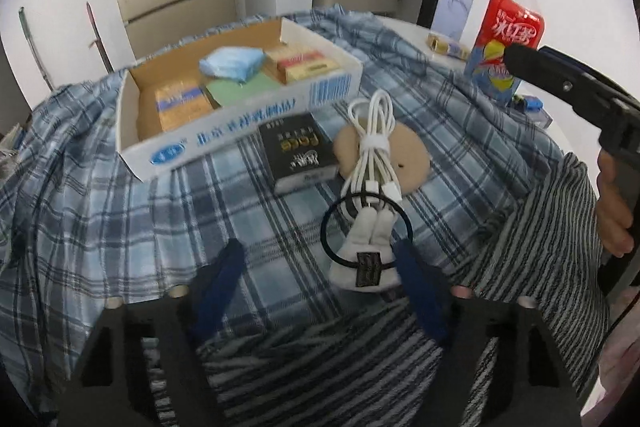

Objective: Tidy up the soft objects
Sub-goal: 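Grasp the white plush item with the left tool and lift it, then grasp the white cable bundle with the right tool while the left holds the plush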

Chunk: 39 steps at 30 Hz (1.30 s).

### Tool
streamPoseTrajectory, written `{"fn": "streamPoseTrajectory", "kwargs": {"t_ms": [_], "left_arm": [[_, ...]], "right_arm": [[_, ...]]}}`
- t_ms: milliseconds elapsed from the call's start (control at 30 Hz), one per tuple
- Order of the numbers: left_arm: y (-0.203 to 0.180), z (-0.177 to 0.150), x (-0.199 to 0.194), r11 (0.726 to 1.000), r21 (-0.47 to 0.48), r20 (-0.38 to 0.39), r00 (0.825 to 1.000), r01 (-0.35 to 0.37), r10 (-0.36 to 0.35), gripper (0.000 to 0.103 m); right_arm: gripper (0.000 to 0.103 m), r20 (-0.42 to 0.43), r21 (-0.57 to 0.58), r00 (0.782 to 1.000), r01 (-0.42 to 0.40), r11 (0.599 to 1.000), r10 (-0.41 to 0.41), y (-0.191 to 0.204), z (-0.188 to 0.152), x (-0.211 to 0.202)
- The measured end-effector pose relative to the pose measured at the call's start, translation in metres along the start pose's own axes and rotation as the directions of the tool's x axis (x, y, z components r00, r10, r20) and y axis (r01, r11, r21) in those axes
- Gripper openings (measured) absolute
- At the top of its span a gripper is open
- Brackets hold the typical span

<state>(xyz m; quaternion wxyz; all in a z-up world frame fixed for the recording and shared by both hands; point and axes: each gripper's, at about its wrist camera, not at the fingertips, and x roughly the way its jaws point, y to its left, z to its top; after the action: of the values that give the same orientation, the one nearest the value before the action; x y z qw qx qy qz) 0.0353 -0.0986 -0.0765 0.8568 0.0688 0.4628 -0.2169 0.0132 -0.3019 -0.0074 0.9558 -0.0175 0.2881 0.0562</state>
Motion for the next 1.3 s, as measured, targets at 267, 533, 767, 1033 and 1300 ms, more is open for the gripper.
{"fn": "streamPoseTrajectory", "kwargs": {"t_ms": [267,533,767,1033,1300], "left_arm": [[-0.019,-0.005,0.010,0.995,0.060,-0.080,0.994,0.080,-0.075,0.067],[-0.019,-0.002,0.024,0.997,0.030,-0.127,0.989,0.077,-0.073,0.049],[-0.022,-0.002,0.020,0.996,0.063,-0.103,0.993,0.057,-0.051,0.038],[-0.013,0.008,-0.016,0.996,0.075,0.058,0.997,0.051,-0.056,0.037],[0.001,0.021,-0.055,0.999,0.043,0.376,0.927,-0.032,0.013,0.037]], "right_arm": [[0.102,-0.012,-0.008,1.000,-0.021,1.000,0.021,0.002,-0.004,0.003],[0.102,-0.025,0.004,0.999,-0.027,1.000,0.027,0.000,-0.005,0.008],[0.102,-0.027,-0.001,1.000,-0.017,1.000,0.017,-0.003,-0.006,0.009],[0.102,-0.019,-0.007,1.000,-0.012,1.000,0.012,-0.003,-0.002,0.006],[0.102,-0.018,0.006,1.000,-0.004,1.000,0.004,-0.006,0.018,-0.003]]}}
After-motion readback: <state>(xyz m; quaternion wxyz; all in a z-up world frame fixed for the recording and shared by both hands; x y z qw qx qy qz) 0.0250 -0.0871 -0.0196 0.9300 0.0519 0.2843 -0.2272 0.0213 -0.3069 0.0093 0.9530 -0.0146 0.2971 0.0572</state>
